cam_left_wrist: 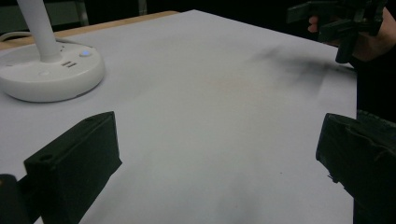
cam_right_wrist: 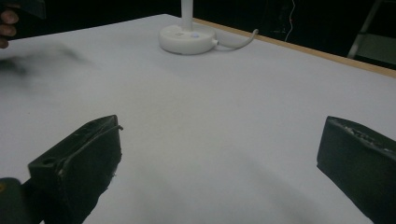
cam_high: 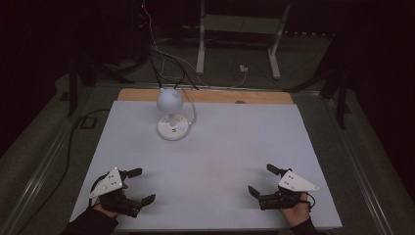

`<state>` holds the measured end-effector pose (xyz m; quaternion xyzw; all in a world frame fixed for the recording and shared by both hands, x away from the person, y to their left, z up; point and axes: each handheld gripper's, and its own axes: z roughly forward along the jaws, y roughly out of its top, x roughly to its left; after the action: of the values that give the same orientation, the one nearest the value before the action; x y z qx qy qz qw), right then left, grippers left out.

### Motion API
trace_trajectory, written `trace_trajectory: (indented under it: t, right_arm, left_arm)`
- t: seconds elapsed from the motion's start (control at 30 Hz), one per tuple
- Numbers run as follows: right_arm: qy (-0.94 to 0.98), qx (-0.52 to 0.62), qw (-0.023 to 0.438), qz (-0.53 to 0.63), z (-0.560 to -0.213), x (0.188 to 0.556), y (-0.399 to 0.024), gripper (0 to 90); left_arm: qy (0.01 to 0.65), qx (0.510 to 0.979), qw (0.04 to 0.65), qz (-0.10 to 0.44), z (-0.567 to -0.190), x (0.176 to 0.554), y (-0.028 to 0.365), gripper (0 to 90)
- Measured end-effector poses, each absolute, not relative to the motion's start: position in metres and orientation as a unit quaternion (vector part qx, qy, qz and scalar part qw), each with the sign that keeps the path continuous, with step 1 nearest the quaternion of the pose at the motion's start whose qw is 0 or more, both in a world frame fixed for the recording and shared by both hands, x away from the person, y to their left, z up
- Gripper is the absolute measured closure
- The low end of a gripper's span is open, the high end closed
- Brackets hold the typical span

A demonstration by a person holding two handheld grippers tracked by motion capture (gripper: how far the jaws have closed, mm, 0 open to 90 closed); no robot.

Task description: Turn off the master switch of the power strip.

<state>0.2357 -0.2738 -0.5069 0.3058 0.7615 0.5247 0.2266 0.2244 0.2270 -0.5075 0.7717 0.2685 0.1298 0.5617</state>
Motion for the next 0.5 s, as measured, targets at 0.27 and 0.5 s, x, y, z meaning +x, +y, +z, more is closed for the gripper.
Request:
trace_trajectory:
  t: [0.27,0.5]
  right_arm:
    - [0.761,0.307,0.230,0.523,-0.5072,0.2357,-0.2749,0.0]
    - [0.761,0.306,0.231,0.523,-0.5071,0.2359,-0.2743,0.0]
  left_arm:
    - [0.266,0.777,0.555,0.135,-0.5075,0.2239,0.2259,0.2]
    - [0.262,0.783,0.547,0.138,-0.5084,0.2238,0.2244,0.1]
